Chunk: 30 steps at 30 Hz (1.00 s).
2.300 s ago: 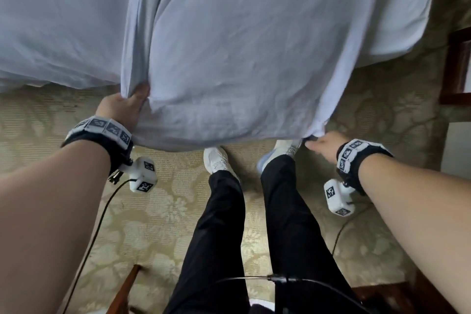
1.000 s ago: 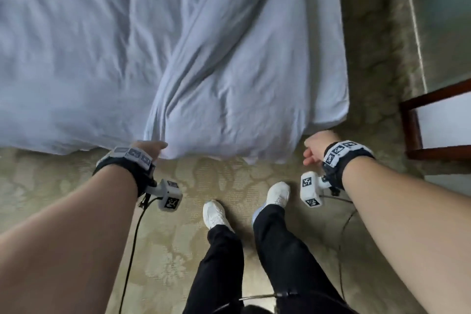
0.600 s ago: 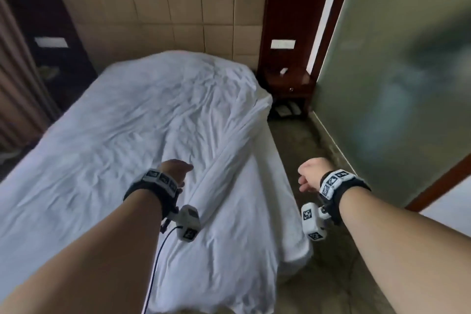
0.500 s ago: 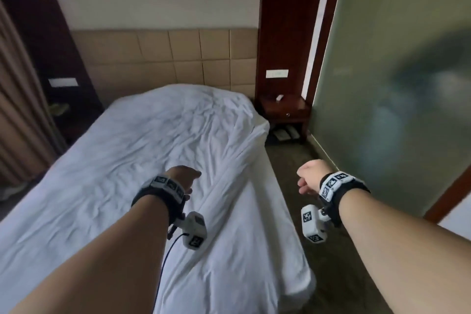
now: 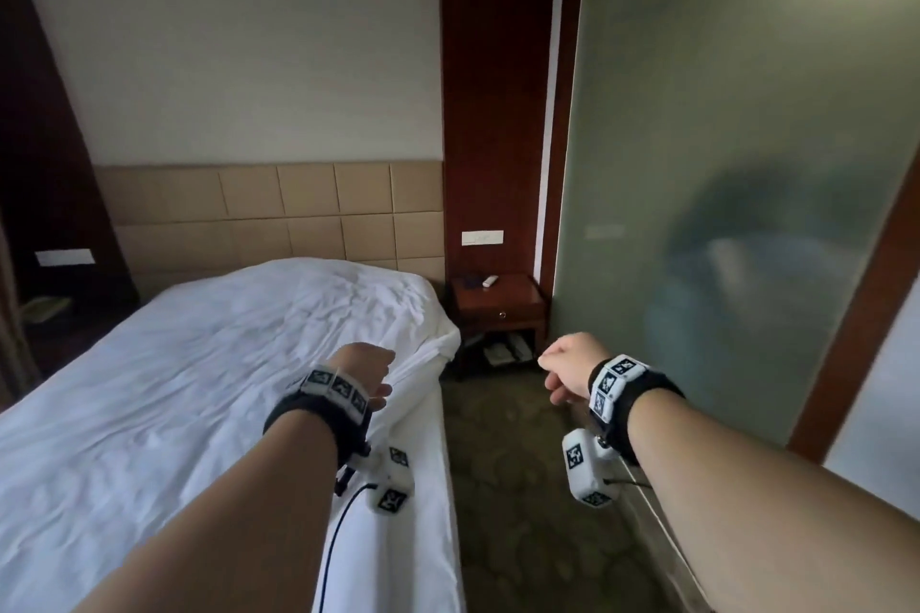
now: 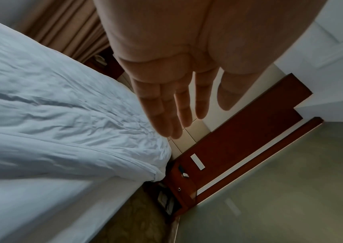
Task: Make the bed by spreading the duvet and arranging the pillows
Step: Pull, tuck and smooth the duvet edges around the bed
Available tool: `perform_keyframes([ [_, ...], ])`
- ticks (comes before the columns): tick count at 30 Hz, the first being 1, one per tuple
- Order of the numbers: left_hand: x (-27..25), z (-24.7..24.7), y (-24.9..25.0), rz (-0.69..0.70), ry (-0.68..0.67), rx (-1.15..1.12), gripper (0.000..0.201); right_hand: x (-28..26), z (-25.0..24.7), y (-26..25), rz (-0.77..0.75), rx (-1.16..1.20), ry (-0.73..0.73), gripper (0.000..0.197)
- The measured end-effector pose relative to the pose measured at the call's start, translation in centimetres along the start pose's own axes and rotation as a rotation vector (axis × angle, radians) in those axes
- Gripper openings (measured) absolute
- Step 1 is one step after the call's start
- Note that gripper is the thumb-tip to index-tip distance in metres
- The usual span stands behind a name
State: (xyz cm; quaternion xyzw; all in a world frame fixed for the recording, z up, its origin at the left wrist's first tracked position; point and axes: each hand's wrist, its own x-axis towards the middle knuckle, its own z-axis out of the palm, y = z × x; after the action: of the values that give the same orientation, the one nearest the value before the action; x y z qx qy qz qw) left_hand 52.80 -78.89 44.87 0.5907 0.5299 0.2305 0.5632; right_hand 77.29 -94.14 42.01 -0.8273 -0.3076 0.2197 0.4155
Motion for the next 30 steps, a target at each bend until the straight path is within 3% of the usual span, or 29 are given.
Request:
perform_keyframes([
  [6, 3.3, 7.0, 2.6, -0.098, 0.01, -0.035, 0.012, 6.4, -5.4, 4.0, 0.009, 0.024, -0.01, 0.009],
  [15, 14.9, 16.6, 3.0, -0.175, -0.018, -0.056, 0.008, 18.7, -5.8, 11.3, 0.12, -0.028, -0.073, 0.011],
  [22, 26.0, 23.4, 9.9, -0.165, -0.155, -0.097, 0.026, 32.6, -8.8, 9.3, 0.118, -0.02, -0.035, 0.011],
  [25, 30.3, 24.7, 13.4, -0.137, -0.101, -0.1, 0.007, 38.0, -9.5, 7.8, 0.119, 0.008, -0.024, 0.011],
  [30, 37.2, 26.0, 15.1, -0.158, -0.052, -0.1, 0.015, 45.9, -8.1, 7.2, 0.144, -0.004, -0.05, 0.011],
])
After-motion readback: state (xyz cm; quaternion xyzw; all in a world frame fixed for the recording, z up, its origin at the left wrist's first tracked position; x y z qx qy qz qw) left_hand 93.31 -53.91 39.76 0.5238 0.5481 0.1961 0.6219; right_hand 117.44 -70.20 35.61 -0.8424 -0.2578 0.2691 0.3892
